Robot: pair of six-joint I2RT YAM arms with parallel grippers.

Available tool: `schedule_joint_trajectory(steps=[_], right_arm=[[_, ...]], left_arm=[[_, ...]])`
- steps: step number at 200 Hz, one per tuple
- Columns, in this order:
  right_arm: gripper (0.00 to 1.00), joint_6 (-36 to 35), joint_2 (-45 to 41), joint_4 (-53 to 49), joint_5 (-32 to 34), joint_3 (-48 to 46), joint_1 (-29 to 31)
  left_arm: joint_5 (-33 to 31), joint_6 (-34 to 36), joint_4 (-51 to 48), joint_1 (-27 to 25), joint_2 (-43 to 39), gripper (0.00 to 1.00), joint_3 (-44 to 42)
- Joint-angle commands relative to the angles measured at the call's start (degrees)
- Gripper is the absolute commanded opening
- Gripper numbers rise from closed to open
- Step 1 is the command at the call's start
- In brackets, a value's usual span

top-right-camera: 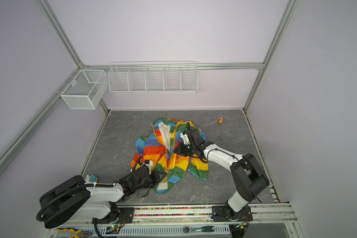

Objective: Zip up the jacket

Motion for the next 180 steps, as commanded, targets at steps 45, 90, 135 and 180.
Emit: schedule_joint_trajectory(steps=[45,90,135,180], right_arm=[[0.44,-7.31,2.16,-6.86,-5.52,2.0,6.57],[0.49,-10.78,9.48,-5.31,-6.85,3.85,8.17],[0.49,-15.92,13.93,-3.74,-6.79,6.4,9.32],[0.49,-20.91,15.11,-4.56,-6.39,9.12,10.55]], left_arm=[[-3.54,0.41,-9.31,-0.02,-4.21,0.0,1.38],[-4.75,0.63,-13.31,0.55,-7.48,0.0,0.54],[-4.34,0.41,-15.74,2.02,-10.21,0.0,-0.62],[-1.83,0.32,-17.23,4.22,-10.33,0.0,-0.83]])
